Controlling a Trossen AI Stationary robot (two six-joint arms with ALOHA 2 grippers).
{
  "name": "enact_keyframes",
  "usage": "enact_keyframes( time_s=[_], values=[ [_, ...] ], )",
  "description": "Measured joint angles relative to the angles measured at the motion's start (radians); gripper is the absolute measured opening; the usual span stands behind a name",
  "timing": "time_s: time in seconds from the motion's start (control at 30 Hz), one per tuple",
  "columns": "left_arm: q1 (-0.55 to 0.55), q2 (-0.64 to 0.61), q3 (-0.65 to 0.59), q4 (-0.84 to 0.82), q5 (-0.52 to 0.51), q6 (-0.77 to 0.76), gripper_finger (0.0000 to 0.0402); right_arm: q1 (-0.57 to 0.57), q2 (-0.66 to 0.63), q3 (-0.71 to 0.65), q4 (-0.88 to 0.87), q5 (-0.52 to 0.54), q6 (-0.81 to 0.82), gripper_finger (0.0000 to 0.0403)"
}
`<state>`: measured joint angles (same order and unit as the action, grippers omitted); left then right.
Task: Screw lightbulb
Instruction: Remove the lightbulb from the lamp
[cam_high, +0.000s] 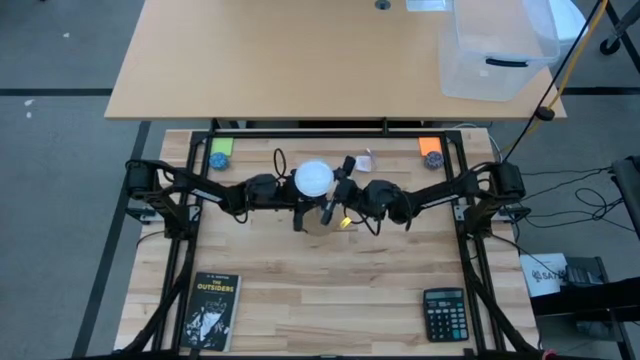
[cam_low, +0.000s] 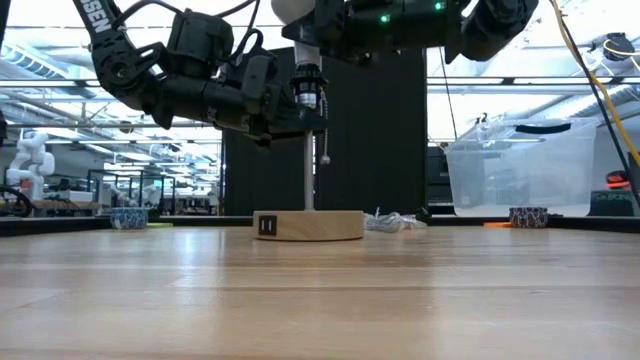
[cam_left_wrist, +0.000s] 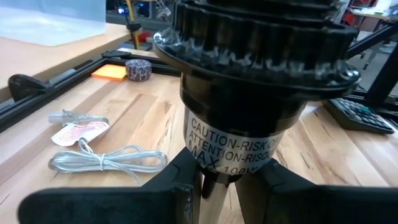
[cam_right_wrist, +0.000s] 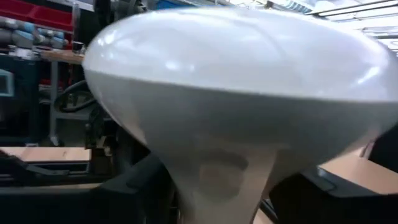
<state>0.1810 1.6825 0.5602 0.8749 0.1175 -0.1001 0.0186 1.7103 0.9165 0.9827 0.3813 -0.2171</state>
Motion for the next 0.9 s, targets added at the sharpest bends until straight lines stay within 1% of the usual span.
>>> enact_keyframes(
  time_s=[0.3, 0.5, 0.63, 0.77, 0.9],
  values=[
    [0.002, 0.0, 0.0, -0.002, 0.102, 0.013, 0.0071, -0.07, -0.003, 0.0, -0.037, -0.255, 0.111, 0.0202],
    [0.002, 0.0, 0.001, -0.003, 0.135, 0.028, 0.0071, -0.11, -0.009, 0.0, -0.057, -0.438, 0.166, 0.02],
    [0.003, 0.0, 0.001, -0.005, 0.173, 0.032, 0.0071, -0.141, -0.019, 0.001, -0.093, -0.513, 0.195, 0.0187],
    [0.002, 0.0, 0.001, -0.007, 0.192, 0.035, 0.0071, -0.174, -0.019, 0.001, -0.096, -0.62, 0.216, 0.0165],
    [0.003, 0.0, 0.001, -0.008, 0.228, 0.034, 0.0071, -0.199, -0.019, 0.001, -0.096, -0.679, 0.237, 0.0152]
  ],
)
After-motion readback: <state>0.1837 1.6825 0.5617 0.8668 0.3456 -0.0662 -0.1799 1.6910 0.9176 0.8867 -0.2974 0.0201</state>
